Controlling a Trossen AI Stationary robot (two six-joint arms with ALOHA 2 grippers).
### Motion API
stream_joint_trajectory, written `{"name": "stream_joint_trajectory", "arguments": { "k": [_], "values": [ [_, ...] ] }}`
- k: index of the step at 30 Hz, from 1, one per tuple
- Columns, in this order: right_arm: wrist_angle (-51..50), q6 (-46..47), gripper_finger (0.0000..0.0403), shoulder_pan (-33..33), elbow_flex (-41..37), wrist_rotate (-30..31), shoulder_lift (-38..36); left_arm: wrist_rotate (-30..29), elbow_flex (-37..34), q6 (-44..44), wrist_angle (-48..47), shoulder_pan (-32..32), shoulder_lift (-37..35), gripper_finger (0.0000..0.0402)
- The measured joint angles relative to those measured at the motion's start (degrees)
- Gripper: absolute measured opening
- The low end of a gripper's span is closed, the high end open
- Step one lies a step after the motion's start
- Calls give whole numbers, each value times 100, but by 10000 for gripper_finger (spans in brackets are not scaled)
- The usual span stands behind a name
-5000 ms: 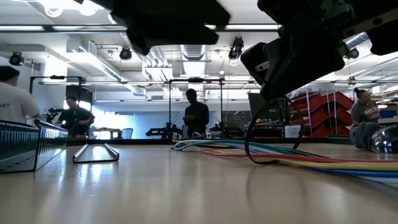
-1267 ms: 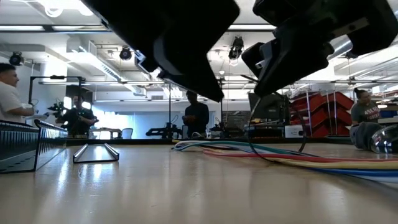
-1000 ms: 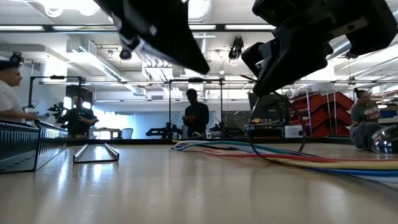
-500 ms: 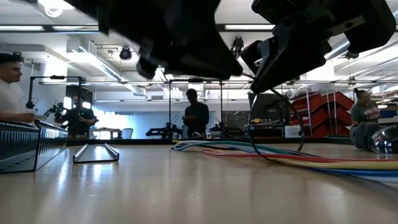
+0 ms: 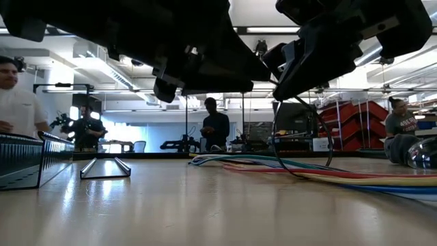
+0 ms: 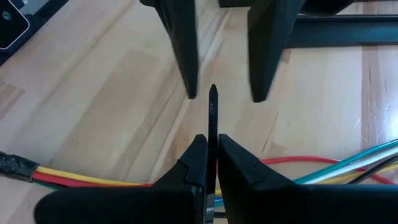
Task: Ziptie cables
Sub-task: Wrap the cable wires with the black zip tie
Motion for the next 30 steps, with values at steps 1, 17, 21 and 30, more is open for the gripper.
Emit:
{"name": "stream_joint_trajectory", "arguments": {
  "k": [1,17,21,30],
  "values": [
    [2,-2,9,0,0,0,0,-4,5,0,2,11,0,147],
    [10,-15,9,0,0,0,-2,483,273,684,-18,116,0,121],
    [9,-15,9,0,0,0,-2,488,273,583,-50,153,0,114],
    [15,-15,9,0,0,0,0,501,271,374,-351,278,0,99]
  ]
}}
